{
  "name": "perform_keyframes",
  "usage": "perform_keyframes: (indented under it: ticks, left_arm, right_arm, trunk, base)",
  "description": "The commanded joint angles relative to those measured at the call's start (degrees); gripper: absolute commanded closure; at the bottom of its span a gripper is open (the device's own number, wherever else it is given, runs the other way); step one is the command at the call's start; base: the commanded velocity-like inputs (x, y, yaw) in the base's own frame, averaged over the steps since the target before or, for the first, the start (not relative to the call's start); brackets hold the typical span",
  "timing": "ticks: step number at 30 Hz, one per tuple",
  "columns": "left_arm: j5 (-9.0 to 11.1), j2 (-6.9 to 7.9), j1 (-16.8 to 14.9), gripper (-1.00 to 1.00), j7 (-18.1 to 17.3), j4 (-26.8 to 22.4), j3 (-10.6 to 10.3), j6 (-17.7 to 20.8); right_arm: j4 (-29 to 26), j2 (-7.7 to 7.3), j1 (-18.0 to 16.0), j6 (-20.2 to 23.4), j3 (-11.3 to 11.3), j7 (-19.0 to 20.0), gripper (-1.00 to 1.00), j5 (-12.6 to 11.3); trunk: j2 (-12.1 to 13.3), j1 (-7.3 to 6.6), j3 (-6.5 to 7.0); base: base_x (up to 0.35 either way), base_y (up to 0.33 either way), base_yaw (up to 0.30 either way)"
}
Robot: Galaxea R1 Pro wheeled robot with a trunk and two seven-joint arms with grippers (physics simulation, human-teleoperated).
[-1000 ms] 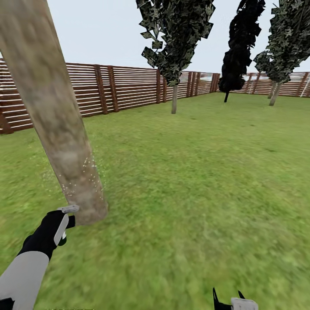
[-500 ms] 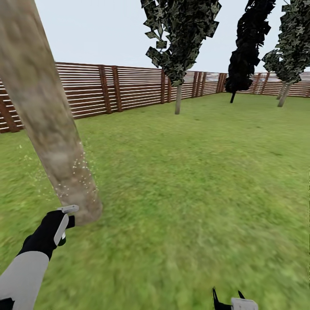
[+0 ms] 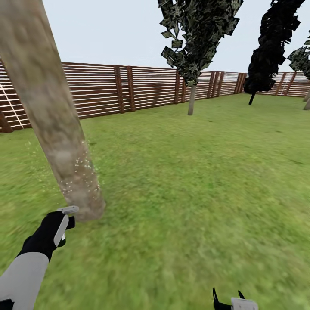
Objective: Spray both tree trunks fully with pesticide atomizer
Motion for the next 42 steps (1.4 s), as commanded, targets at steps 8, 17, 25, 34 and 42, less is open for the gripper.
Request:
perform_keyframes:
  ticks: [8, 17, 25, 34, 42]
  left_arm:
    - [0.1, -0.06, 0.0, 1.0, 0.3, -0.1, -0.3, 0.0]
    - [-0.2, 0.19, 0.0, 1.0, -0.1, 0.0, 0.0, 0.1]
    - [0.0, 0.46, -0.2, 1.0, -0.4, -1.2, 1.0, 0.1]
    - [0.0, -0.13, -0.9, 1.0, -0.3, -8.3, 0.7, 1.1]
    - [-0.2, -2.82, -1.0, 1.0, 0.0, -21.7, 0.4, 10.5]
  right_arm:
    - [0.0, -0.09, 0.0, 0.0, 0.0, 0.0, -1.0, 0.1]
    - [0.0, -0.03, 0.0, 0.0, 0.0, 0.0, -1.0, 0.0]
    - [0.0, -0.09, 0.0, 0.0, 0.0, -0.1, -1.0, 0.0]
    - [0.0, -0.09, 0.0, 0.0, 0.0, -0.1, -1.0, 0.0]
    - [0.0, -0.09, 0.0, 0.0, 0.0, -0.1, -1.0, 0.0]
  trunk:
    - [0.0, 0.0, 0.0]
    - [0.0, 0.0, 0.0]
    - [0.0, 0.0, 0.0]
    - [0.0, 0.0, 0.0]
    - [0.0, 0.0, 0.0]
  base:
    - [0.143, -0.266, 0.003]
    - [0.121, -0.21, 0.186]
    - [-0.009, 0.157, 0.036]
    - [-0.156, 0.076, 0.0]
    - [-0.044, 0.02, 0.0]
